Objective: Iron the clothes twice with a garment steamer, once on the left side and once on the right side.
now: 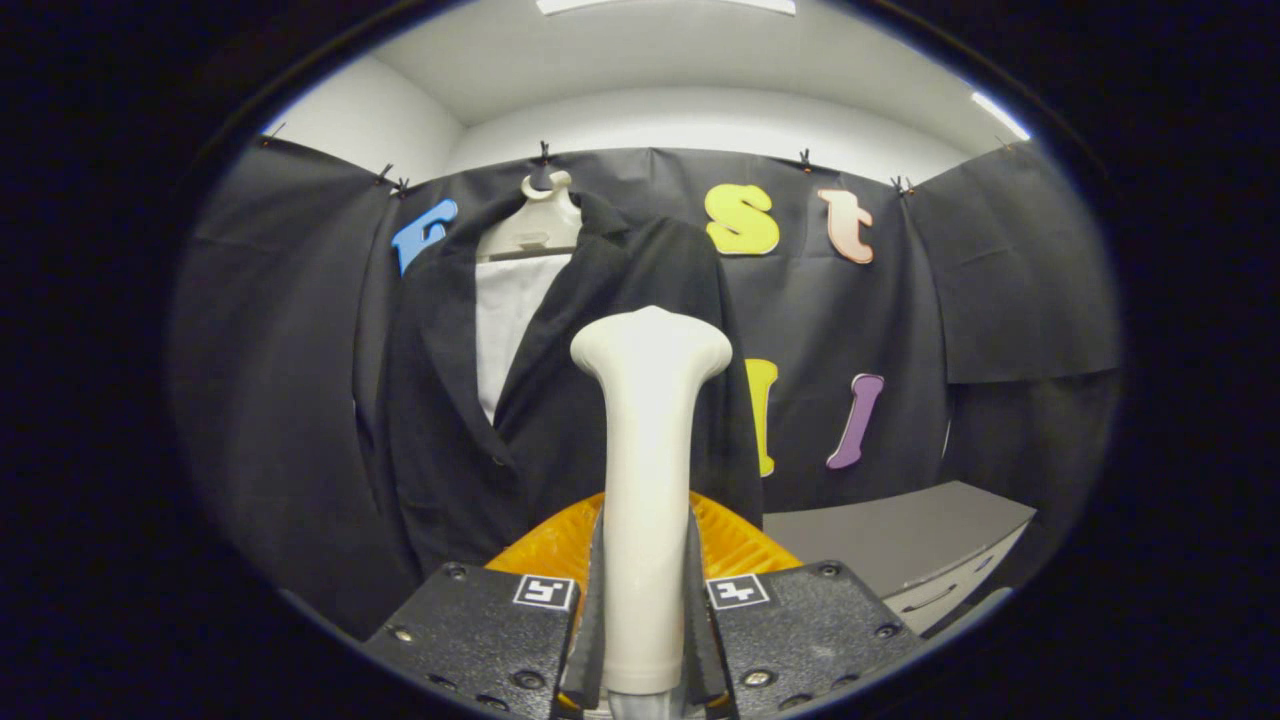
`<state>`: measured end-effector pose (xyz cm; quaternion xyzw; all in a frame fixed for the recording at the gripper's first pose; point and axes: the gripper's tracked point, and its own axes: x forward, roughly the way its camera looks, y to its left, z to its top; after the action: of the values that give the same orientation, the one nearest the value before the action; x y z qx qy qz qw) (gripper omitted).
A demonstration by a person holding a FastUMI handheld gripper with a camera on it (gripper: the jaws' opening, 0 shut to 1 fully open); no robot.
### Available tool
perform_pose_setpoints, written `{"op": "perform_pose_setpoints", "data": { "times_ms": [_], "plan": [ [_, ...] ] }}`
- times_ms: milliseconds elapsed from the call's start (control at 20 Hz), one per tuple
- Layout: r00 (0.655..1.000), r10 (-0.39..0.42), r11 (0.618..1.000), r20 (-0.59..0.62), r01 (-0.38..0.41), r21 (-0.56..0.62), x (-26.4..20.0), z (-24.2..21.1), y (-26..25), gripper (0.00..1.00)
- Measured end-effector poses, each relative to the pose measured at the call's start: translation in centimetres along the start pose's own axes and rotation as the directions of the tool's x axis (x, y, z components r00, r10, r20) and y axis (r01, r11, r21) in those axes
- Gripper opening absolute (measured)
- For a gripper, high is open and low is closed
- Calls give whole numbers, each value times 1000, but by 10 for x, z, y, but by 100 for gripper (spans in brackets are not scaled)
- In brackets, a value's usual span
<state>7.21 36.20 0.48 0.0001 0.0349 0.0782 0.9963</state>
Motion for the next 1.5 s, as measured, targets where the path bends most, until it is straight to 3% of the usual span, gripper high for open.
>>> {"op": "perform_pose_setpoints", "data": {
  "times_ms": [1000, 1500],
  "plan": [
    [964, 0, 998, -265, -15, -54, -33, -164, 5, 35],
    [900, 28, 999, -436, -41, -21, -61, -251, 9, 35]
  ]
}}
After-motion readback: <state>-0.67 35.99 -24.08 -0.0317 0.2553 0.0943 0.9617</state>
